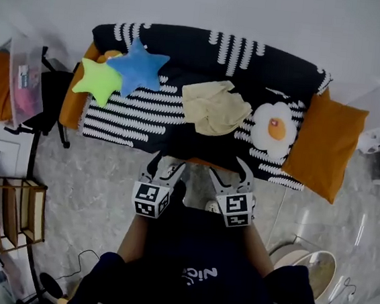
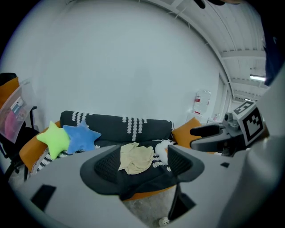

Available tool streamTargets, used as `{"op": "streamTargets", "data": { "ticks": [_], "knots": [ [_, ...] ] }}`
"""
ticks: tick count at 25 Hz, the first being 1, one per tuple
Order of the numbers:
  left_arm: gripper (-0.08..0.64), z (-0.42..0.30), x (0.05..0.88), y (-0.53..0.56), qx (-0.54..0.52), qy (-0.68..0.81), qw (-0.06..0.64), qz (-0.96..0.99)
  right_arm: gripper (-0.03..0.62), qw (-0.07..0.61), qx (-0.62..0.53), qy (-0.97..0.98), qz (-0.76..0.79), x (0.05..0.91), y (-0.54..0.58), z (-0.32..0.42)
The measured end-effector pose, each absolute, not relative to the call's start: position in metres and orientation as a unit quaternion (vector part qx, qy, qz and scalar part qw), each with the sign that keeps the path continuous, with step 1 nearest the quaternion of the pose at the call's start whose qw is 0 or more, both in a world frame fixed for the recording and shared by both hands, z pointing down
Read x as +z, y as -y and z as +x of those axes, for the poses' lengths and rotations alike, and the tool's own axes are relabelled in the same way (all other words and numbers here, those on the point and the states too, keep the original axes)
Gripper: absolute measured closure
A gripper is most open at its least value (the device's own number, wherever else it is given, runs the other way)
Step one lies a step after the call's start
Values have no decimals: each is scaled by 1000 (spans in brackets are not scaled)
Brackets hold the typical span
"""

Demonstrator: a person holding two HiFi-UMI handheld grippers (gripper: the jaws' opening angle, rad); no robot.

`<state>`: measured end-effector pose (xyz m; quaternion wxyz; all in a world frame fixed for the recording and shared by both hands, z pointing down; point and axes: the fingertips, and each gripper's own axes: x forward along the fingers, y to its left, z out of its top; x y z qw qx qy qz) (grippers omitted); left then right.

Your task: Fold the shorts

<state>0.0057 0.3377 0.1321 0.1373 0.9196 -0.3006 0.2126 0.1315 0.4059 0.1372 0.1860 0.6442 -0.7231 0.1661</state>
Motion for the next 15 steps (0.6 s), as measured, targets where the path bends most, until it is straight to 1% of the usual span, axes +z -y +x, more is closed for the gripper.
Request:
{"op": "streamTargets", "data": {
  "ticks": [3, 7, 15],
  "knots": [
    [233, 11, 136, -301, 225, 269, 127, 928, 267, 188, 170, 703, 664, 138, -372, 130],
    [239, 14, 139, -262, 237, 233, 130, 934, 273, 196, 179, 685, 678, 139, -339, 121],
    [245, 16, 154, -212, 267, 173, 130, 939, 278, 200, 217, 640, 710, 153, -302, 112]
  ]
}}
